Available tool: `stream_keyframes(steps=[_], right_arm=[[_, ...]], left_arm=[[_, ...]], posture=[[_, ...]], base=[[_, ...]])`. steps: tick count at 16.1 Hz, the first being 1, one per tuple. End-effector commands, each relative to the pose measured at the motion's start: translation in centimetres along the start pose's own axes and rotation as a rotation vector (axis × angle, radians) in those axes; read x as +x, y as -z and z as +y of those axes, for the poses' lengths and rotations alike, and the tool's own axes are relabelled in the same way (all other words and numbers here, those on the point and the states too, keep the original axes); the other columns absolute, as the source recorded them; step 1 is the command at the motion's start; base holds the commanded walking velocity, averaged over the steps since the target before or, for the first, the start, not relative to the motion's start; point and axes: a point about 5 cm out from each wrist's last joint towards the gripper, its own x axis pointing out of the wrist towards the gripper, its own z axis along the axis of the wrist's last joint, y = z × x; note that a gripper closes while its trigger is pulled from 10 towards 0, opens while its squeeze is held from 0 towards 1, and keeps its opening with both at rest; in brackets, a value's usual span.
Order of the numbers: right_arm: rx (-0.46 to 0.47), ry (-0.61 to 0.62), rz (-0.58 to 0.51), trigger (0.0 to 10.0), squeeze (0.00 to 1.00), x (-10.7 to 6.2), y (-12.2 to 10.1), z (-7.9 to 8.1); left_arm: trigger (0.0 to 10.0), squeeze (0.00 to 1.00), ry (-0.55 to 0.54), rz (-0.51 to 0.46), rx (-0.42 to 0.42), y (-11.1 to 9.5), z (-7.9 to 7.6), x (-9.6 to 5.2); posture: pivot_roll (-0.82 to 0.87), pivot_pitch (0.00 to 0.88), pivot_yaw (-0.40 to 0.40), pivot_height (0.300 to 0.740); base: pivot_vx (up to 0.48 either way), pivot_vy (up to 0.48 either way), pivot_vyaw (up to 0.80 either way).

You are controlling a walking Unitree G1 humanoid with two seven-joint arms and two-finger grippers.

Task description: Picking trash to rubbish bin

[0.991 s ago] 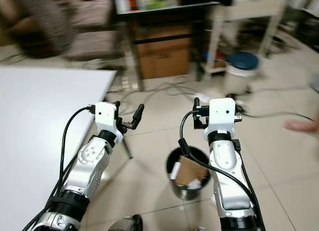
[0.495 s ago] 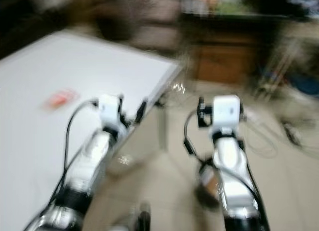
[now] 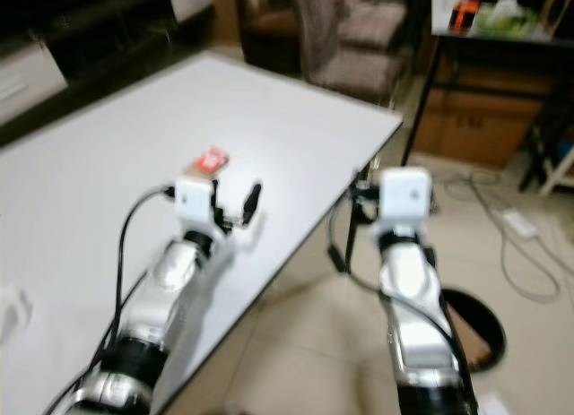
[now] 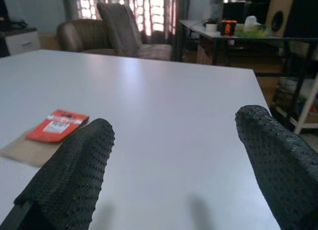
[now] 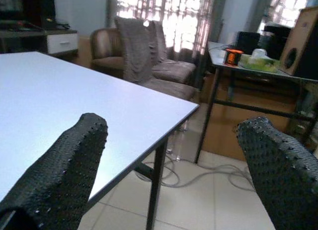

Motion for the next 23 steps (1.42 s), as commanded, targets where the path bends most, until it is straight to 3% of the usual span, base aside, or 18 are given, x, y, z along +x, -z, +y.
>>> stream_keyframes(steps=[1,3,18,23], right_arm=[[0.011,0.003,0.003,10.0,0.0,0.11,-0.11,-0.04],[0.008,-0.002,-0.003,10.0,0.0,0.19,-0.19,0.01],[0.023,0.018,0.008,10.0,0.0,0.21,0.12,-0.06],[0.02,0.013,0.01,10.0,0.0,0.29,0.04,0.0]], left_arm=[[10.0,0.0,-0.003,0.001,0.012,-0.07,0.17,0.15],[10.0,0.0,-0.002,-0.003,0.015,-0.25,0.17,0.33],[10.0,0.0,0.019,0.031,0.039,0.16,-0.3,0.8],[10.0,0.0,0.017,0.038,0.029,0.26,-0.58,1.01]], posture=[[-0.15,0.058,0.062,0.74],[-0.15,0.052,0.068,0.74],[-0.16,0.042,0.077,0.74],[-0.17,0.042,0.072,0.74]], base=[[0.0,0.0,0.0],[0.0,0.0,0.0],[0.0,0.0,0.8],[0.0,0.0,0.0]])
